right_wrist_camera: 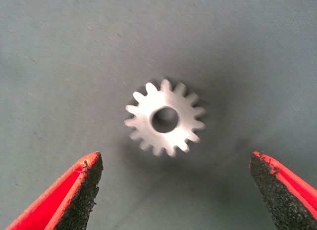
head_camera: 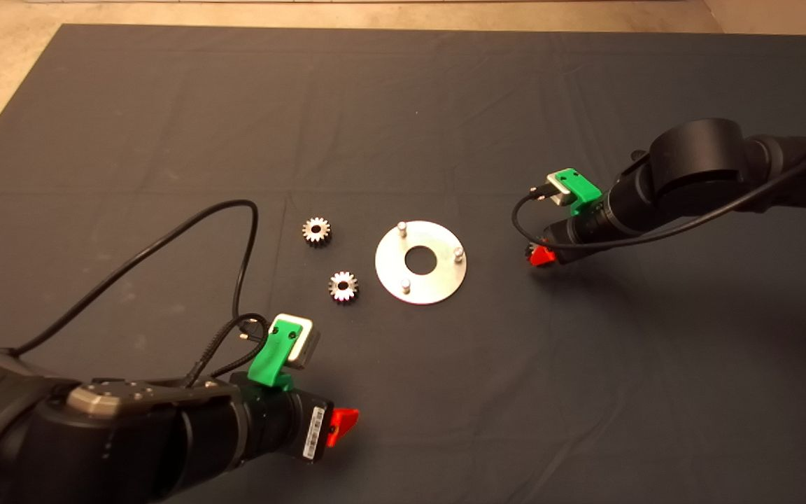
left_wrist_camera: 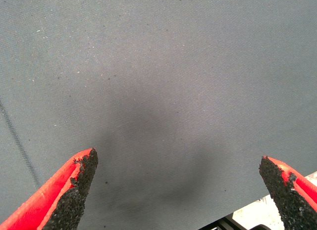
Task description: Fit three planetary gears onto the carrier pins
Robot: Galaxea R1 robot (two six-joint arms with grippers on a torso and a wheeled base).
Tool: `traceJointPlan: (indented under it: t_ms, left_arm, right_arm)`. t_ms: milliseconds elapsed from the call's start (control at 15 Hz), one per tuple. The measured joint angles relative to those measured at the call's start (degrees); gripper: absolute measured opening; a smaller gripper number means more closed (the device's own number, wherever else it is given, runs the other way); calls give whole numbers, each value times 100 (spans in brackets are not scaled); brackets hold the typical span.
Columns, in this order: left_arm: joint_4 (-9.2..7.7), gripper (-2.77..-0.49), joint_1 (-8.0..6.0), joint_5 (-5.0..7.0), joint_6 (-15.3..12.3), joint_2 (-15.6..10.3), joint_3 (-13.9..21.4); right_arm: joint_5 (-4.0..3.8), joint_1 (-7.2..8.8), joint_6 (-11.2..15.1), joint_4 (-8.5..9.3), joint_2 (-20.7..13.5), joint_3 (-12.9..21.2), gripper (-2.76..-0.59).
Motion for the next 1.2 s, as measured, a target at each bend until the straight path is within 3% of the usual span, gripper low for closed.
traceJointPlan:
  t_ms: [333,600,1200]
  left_arm:
    - [0,-91,2,2,0,-2,0]
    - [7,-91,63,5,0,-5,0]
    - [11,-91,66,5,0,-2,0]
  right_arm:
    - [0,-2,-29,-1,5,-80,-115]
    - [96,-2,-29,-1,20,-94,-115]
    - [100,-60,-33,-4,230,-268,-115]
